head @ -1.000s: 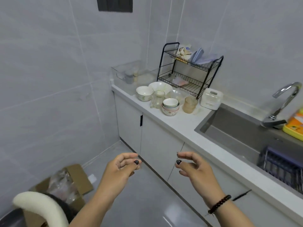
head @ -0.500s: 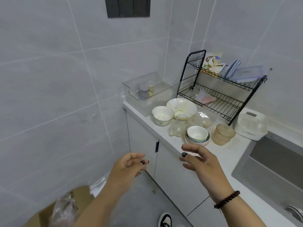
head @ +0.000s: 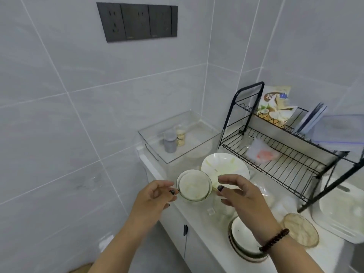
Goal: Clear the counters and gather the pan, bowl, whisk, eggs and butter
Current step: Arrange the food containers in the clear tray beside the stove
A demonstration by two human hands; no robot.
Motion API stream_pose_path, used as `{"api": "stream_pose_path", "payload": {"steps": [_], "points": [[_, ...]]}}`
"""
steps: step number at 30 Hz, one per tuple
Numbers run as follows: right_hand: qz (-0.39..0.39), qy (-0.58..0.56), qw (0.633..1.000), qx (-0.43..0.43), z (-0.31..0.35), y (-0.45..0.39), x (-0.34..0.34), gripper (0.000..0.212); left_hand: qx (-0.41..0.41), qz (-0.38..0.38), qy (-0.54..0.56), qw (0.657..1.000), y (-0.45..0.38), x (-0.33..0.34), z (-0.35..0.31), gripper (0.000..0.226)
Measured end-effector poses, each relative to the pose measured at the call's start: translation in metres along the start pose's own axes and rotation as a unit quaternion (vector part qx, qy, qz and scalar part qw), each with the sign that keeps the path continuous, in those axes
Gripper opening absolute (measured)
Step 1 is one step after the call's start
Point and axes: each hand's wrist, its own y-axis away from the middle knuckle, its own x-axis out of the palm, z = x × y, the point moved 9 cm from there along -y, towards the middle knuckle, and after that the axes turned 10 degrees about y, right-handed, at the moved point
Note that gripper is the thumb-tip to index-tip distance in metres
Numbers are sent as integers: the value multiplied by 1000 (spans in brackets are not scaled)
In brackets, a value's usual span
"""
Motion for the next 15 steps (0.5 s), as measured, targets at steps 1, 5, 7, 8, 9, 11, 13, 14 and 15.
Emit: {"api": "stream_pose_path", "payload": {"steps": [1,5,7,8,9,11,13,14,15], "points": [[2,6,1000,4,-1,-7,0,18,-3,-2,1,1000,-9,0,-1,21],[-9,13,1000,21,-5,-53,-3,18,5,-8,3,1000,-64,-4,-14,21],[-12,7,1000,23,0,-73,-2,17,10,-8,6,1000,-89,-5,-24,21],[-16,8,1000,25,1,-85,-1,16,13,-7,6,1000,-106,-6,-29,21],[-21,11,999,24,3,-100,0,16,18,-3,7,1000,-126,-5,-34,20],[-32,22,999,28,7,-122,2,15,25,-3,4,1000,-157,-5,-44,19],[-51,20,998,32,8,-150,5,16,30,6,-9,999,-197,-4,-52,19],[-61,15,997,35,9,-165,8,17,32,10,-28,999,-220,-3,-55,19],[-69,9,997,39,10,-178,11,18,37,14,-55,998,-242,-3,-59,19]]}}
